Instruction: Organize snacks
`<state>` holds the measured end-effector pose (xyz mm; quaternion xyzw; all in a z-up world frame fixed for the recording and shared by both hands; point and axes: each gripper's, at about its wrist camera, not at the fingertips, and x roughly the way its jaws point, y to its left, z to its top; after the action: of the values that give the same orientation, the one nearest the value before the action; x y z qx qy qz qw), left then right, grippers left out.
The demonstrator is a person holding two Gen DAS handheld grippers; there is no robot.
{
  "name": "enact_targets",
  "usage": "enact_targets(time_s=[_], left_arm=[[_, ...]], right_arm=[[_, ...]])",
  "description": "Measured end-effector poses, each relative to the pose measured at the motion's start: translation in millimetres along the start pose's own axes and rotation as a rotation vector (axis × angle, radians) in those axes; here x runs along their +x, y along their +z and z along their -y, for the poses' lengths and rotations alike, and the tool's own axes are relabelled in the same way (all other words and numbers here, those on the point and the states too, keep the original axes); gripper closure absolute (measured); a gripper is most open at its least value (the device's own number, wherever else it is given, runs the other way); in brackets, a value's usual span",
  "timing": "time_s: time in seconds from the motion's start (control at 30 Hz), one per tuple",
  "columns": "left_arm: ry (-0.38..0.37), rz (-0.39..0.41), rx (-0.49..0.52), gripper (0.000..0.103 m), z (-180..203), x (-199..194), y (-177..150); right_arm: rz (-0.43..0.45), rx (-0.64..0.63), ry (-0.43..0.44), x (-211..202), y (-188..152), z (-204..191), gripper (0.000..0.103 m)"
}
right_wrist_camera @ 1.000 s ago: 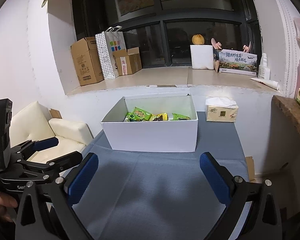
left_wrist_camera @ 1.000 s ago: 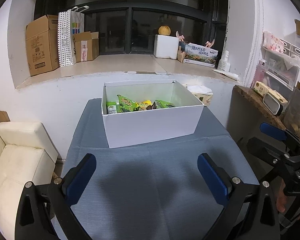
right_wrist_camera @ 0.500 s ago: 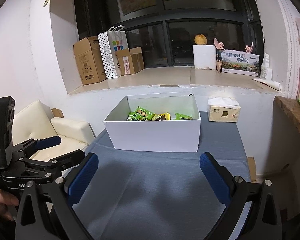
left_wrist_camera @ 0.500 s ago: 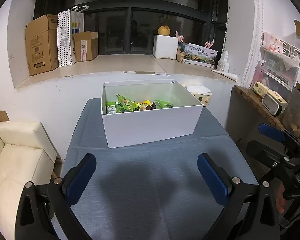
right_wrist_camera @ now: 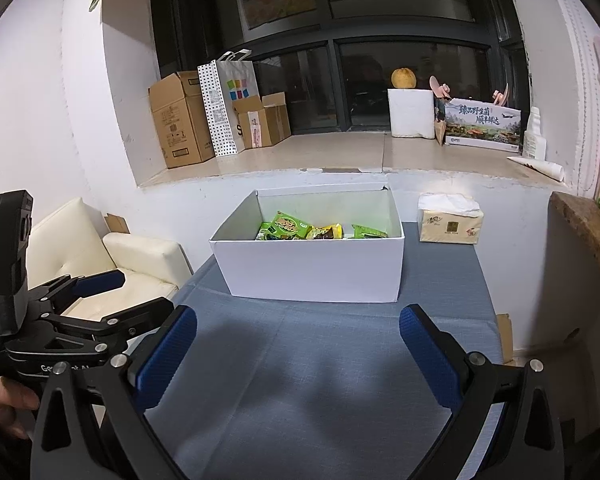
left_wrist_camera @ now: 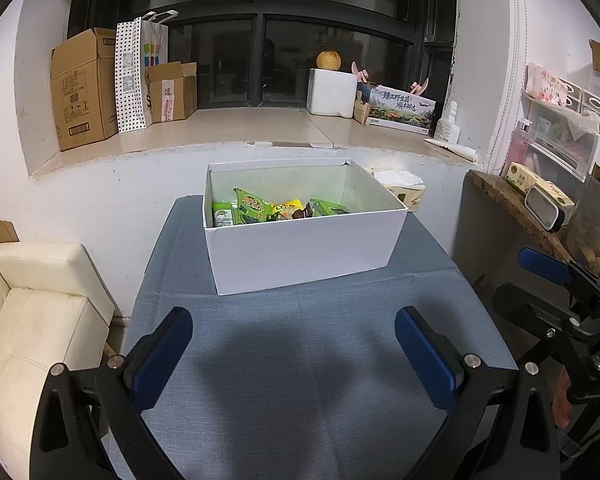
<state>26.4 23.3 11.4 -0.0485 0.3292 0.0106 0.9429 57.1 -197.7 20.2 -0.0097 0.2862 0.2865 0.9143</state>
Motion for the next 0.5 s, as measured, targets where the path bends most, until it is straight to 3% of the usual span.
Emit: enact_targets(time_s=[0.5], left_arm=[[0.003,-0.005,0.0,0.0,-0.1,0.9,-0.8]], right_arm=[[-0.002,-0.002,0.002,-0.6,-0.5,-1.3,0.0]])
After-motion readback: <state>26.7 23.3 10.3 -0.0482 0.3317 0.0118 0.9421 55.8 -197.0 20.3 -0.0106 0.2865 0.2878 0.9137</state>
